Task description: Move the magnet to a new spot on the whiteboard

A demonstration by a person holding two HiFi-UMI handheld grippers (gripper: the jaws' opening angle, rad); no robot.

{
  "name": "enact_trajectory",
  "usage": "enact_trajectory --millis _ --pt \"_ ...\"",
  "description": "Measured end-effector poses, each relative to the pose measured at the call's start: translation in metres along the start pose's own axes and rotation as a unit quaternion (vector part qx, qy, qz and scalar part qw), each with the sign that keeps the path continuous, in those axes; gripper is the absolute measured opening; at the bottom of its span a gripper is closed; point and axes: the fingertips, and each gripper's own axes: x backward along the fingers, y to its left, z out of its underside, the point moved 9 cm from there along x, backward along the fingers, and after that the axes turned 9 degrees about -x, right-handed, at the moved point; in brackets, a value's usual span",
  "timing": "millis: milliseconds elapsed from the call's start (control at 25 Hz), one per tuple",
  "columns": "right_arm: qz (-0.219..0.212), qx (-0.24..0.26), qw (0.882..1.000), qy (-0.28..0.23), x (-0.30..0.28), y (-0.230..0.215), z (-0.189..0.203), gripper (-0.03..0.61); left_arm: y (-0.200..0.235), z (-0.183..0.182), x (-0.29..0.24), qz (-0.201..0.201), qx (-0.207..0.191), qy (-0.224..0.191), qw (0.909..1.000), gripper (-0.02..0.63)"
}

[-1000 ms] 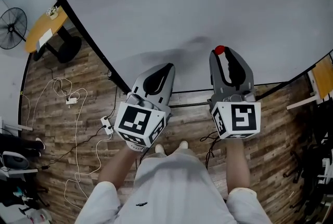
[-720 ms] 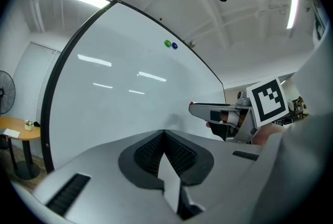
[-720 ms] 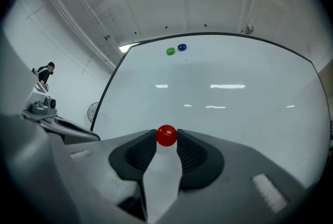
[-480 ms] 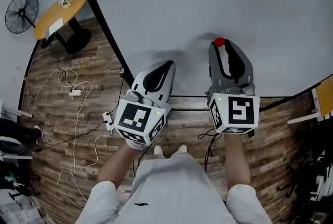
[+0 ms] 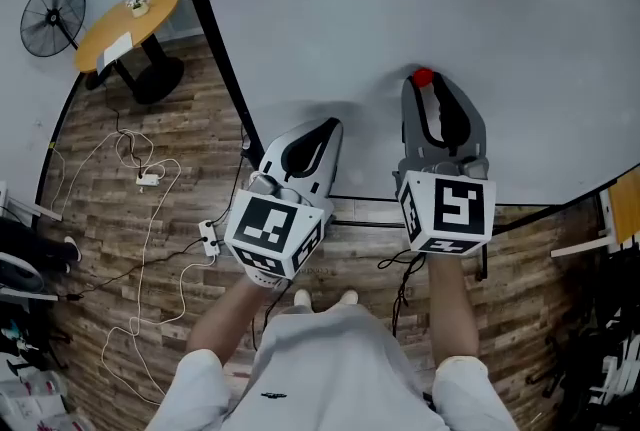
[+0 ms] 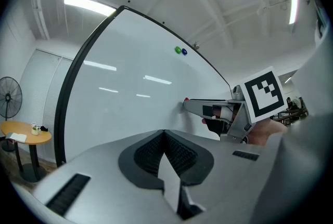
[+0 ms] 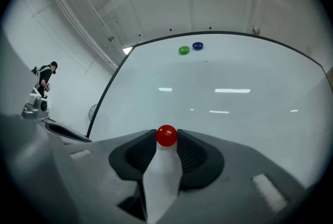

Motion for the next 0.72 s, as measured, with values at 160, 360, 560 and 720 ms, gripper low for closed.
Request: enact_trajectory --millis 160,360,560,720 --pt "0.011 0.022 1.0 0.006 -0.004 0.003 -0.002 0.132 0.002 0.004 -0.002 0.001 0.002 0.004 1.0 0.006" --pt "0.025 0.042 0.999 0.011 -0.01 0.001 -0.001 0.132 0.003 -0.002 -0.006 -0.005 -0.001 -0.001 1.0 0.006" --pt "0.038 0.058 0.998 0.005 -0.012 0.009 -0.005 0.133 0.006 -0.001 -0.002 -0.008 -0.002 -0.002 1.0 0.006" --pt "0.055 0.081 0.995 0.011 -0.015 0.013 -0.004 0.133 0.007 0.0 -0.002 -0.008 0.0 -0.001 1.0 0.006"
